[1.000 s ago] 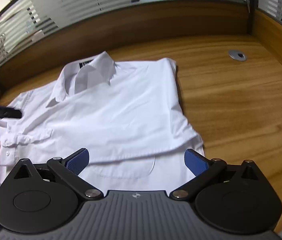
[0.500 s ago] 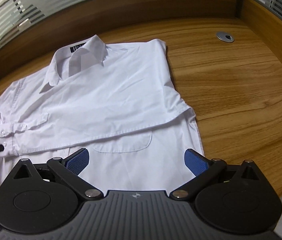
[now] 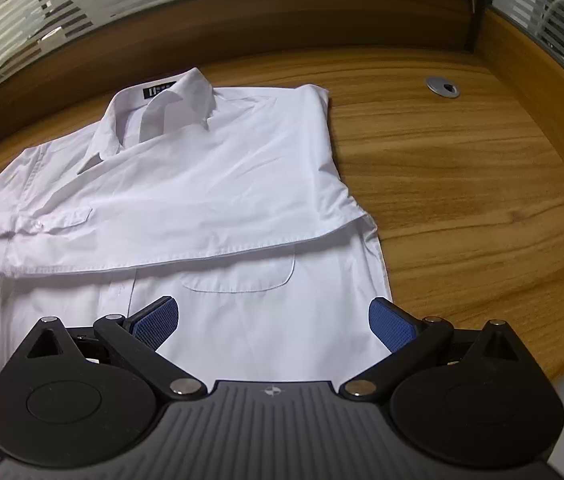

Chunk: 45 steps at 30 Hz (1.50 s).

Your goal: Fold clothes

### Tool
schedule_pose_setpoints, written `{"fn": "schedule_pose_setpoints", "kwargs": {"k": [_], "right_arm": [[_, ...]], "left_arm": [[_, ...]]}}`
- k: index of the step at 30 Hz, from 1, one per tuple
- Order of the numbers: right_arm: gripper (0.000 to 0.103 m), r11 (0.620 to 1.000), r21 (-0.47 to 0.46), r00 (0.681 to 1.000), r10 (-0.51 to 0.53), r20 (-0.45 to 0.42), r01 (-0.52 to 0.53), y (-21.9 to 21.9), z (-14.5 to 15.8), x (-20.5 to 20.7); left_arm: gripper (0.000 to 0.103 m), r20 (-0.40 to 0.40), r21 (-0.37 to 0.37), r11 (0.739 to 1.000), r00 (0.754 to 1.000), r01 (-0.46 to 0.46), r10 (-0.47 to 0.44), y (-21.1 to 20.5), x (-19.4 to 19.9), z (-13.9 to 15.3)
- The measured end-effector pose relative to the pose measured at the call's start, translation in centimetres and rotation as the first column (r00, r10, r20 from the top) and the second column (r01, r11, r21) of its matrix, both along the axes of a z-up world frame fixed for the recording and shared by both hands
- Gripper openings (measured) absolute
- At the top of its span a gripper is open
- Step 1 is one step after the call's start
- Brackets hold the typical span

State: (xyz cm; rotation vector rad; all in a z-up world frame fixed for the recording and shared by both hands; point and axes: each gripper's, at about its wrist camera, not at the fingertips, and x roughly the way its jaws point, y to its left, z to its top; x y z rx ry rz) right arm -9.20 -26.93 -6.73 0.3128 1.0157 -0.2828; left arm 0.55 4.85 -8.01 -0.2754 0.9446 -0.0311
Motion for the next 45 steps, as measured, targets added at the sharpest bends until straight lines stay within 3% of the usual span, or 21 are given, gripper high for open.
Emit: {"fn": "schedule_pose_setpoints", "kwargs": {"k": [3,4,6,9,17,21,27,32,35,40,42,43,44,45], "right_arm": [[0.102,1.000,0.000,1.000,-0.002,0.002,0.002,0.0,-0.1,-0.2],[0.102,1.000,-0.002,1.000,0.003,0.003,-0.003,0.1,0.0,-0.2],[0.102,1.000,-0.002,1.000,0.020,0.002,-0.020,0.4,0.0,0.1],[0.102,0.999,-0.003,0.999,0.046,0.000,-0.046,0.7,0.1,0.6],[0.102,0.994,-0.004,0.994,0.113,-0.005,-0.113,1.7,0.3,1.8],[0.102,0.986,-0.010,0.986,0.168,-0.010,-0.168,2.7,0.4,3.1],[0.102,0.970,-0.012,0.970,0.243,-0.028,-0.244,4.7,0.5,5.0],[0.102,0.955,-0.020,0.955,0.295,-0.035,-0.295,6.3,0.4,6.1],[0.102,0.948,-0.019,0.948,0.317,-0.031,-0.317,7.0,0.6,6.6],[0.102,0.944,-0.022,0.944,0.327,-0.036,-0.328,7.5,0.6,7.1],[0.102,0.946,-0.022,0.946,0.323,-0.036,-0.324,7.4,0.6,7.1],[0.102,0.946,-0.022,0.946,0.321,-0.036,-0.322,7.4,0.6,7.0],[0.102,0.947,-0.023,0.947,0.319,-0.036,-0.320,7.4,0.7,7.0],[0.102,0.948,-0.023,0.948,0.317,-0.036,-0.318,7.4,0.7,7.0]], "left_arm": [[0.020,-0.029,0.056,0.998,0.999,-0.014,0.016,0.0,-0.5,-0.9],[0.023,-0.014,0.058,0.998,1.000,-0.022,0.022,0.3,-1.0,-0.5],[0.039,0.011,0.062,0.997,0.999,-0.039,0.038,1.1,-2.2,0.3],[0.052,0.024,0.063,0.993,0.995,-0.096,0.094,2.8,-3.8,1.3],[0.058,-0.009,-0.025,0.954,0.954,-0.298,0.298,7.9,-9.3,2.3],[0.061,-0.016,-0.020,0.924,0.924,-0.382,0.382,9.2,-12.2,2.2],[0.062,0.002,0.021,0.849,0.849,-0.528,0.528,10.9,-16.0,2.1],[0.062,0.026,0.090,0.790,0.794,-0.607,0.607,11.8,-17.3,1.9],[0.062,0.051,0.086,0.768,0.773,-0.635,0.633,12.5,-17.3,1.9],[0.057,0.064,0.046,0.775,0.776,-0.630,0.627,13.5,-15.6,1.8],[0.037,0.069,0.030,0.778,0.777,-0.628,0.625,13.9,-14.9,1.7],[0.035,0.072,0.022,0.779,0.778,-0.627,0.624,14.1,-14.6,1.7],[0.021,0.074,0.014,0.780,0.779,-0.625,0.623,14.3,-14.3,1.7],[0.013,0.077,0.006,0.781,0.779,-0.624,0.622,14.5,-13.9,1.6]]}}
